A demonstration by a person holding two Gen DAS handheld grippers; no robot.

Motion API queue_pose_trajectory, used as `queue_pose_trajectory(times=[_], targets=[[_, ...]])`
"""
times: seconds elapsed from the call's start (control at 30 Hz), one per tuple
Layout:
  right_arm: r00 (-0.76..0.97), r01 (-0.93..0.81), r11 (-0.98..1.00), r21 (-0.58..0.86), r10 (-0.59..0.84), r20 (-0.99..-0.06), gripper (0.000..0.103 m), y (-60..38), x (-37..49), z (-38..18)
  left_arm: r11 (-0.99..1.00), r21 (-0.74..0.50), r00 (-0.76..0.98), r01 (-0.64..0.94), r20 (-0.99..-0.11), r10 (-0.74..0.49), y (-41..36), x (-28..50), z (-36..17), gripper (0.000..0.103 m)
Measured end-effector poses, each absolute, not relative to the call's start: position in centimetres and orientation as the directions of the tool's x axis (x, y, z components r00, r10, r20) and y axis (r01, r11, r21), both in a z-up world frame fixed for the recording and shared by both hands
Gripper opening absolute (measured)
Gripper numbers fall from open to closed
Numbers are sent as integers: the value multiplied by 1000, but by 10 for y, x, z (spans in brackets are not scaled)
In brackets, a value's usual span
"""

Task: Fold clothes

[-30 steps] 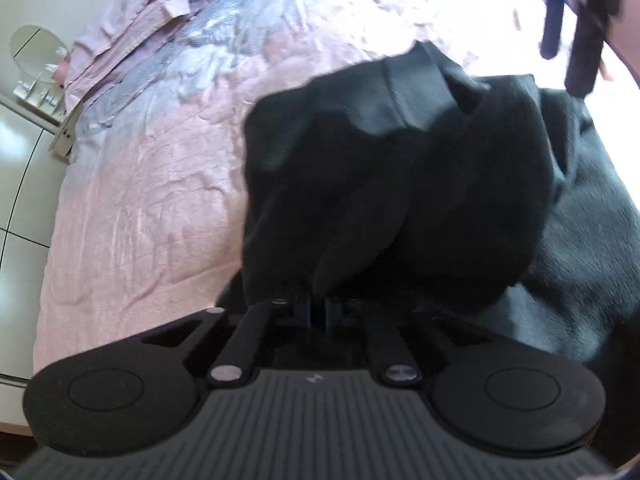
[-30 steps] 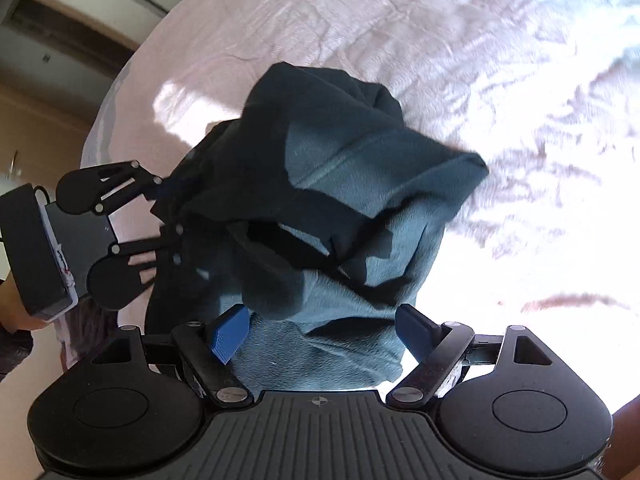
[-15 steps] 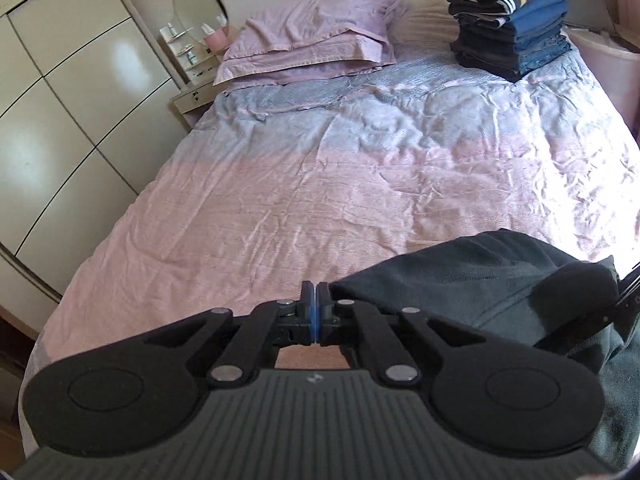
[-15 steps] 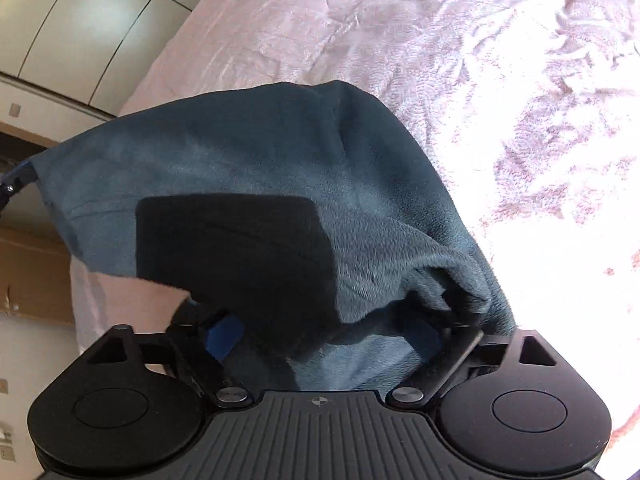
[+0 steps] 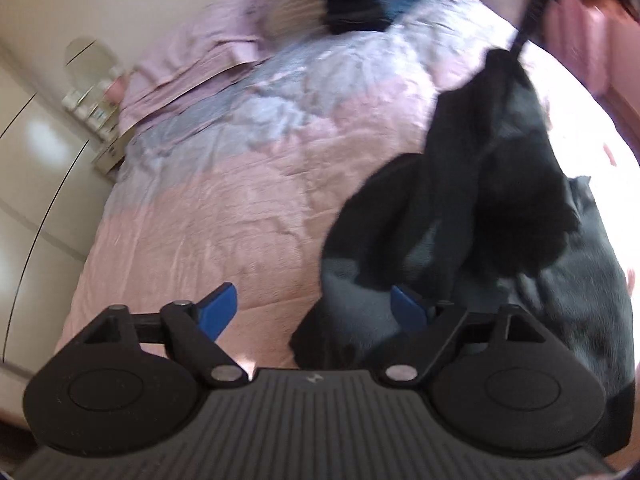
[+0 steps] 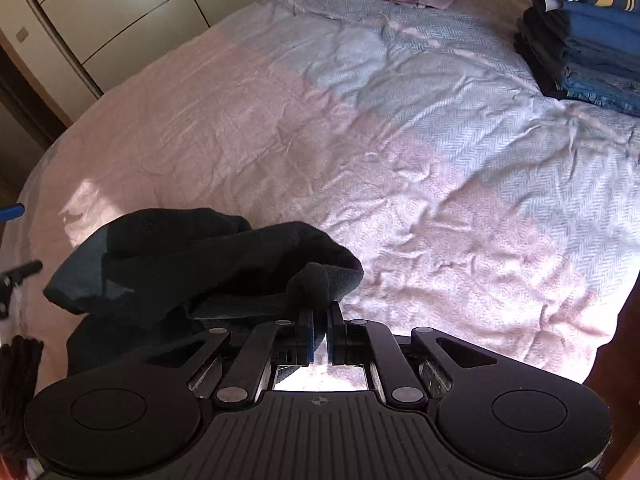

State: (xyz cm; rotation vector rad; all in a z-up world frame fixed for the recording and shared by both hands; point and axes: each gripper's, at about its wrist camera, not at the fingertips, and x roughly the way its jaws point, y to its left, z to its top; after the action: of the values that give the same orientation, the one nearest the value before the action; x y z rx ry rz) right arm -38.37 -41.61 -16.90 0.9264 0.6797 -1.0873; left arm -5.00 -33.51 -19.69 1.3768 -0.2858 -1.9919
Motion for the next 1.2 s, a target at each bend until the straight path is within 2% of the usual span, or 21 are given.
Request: queue_pose_trajectory(times=[0.1,0.2,0.3,0.33,0.37,0.4,0.43,0.47,0.5,0.53,0.6,0.7,0.73,0.77,0.8,0.83,0.93,1.1,1.2], targets=[[309,950,114,289,-438,-844,4,-405,-395,-180,-814,545,-221,199,-785,-579,-324,-75,-246,84],[286,953,42,299,-447,-848,0,-399,-413,-188,-853,504,-226,140,-822,-523,-326,-87,-266,80],[280,952,11,307,-446,-850,0,-400,-430,-187,-826,563,-170,38,-810,-561,-323,-93,-288,78],[299,945,11,327,-436,-849,0,-401,-434,-188,-808,589,-122,3,-802,-585,-325,-93,-299,66],[326,935,10,355,-422,-846,0,-402,-436,-191,-801,598,-91,0,-798,-596,-330,-93,-305,38],[351,925,16,379,-409,-842,1,-401,-435,-193,-801,596,-74,59,-797,-599,-340,-91,-302,24],[373,918,26,397,-399,-837,14,-400,-431,-195,-794,591,-60,142,-796,-603,-352,-90,-296,8],[404,905,39,423,-391,-827,32,-397,-426,-197,-781,577,-66,238,-793,-606,-364,-86,-285,7],[441,888,55,456,-383,-812,90,-394,-420,-199,-761,553,-83,339,-788,-610,-376,-82,-270,6],[483,866,74,495,-378,-790,102,-389,-412,-203,-733,531,-99,425,-778,-620,-387,-76,-255,5],[536,837,95,540,-346,-770,102,-388,-392,-219,-672,480,-129,564,-752,-646,-405,-63,-225,5],[540,828,71,556,-368,-757,102,-401,-370,-247,-609,440,-159,660,-711,-685,-421,-44,-190,4],[542,826,64,560,-360,-759,101,-408,-363,-256,-596,442,-157,671,-700,-696,-424,-41,-180,4],[544,824,56,563,-353,-761,94,-415,-356,-265,-581,450,-149,678,-690,-708,-426,-37,-172,3],[552,818,47,573,-344,-759,49,-421,-352,-270,-571,458,-141,681,-683,-716,-428,-33,-163,3],[565,807,37,589,-335,-754,14,-428,-350,-271,-564,468,-134,680,-677,-724,-428,-30,-155,4],[556,821,128,557,-403,-727,12,-436,-353,-229,-526,503,-100,686,-650,-753,-422,-21,-128,4],[510,858,394,328,-581,-634,10,-455,-376,-109,-424,551,-48,719,-569,-821,-395,-17,-65,4],[557,818,524,235,-621,-552,9,-469,-389,-49,-341,582,-6,738,-501,-866,-363,-30,-25,4]])
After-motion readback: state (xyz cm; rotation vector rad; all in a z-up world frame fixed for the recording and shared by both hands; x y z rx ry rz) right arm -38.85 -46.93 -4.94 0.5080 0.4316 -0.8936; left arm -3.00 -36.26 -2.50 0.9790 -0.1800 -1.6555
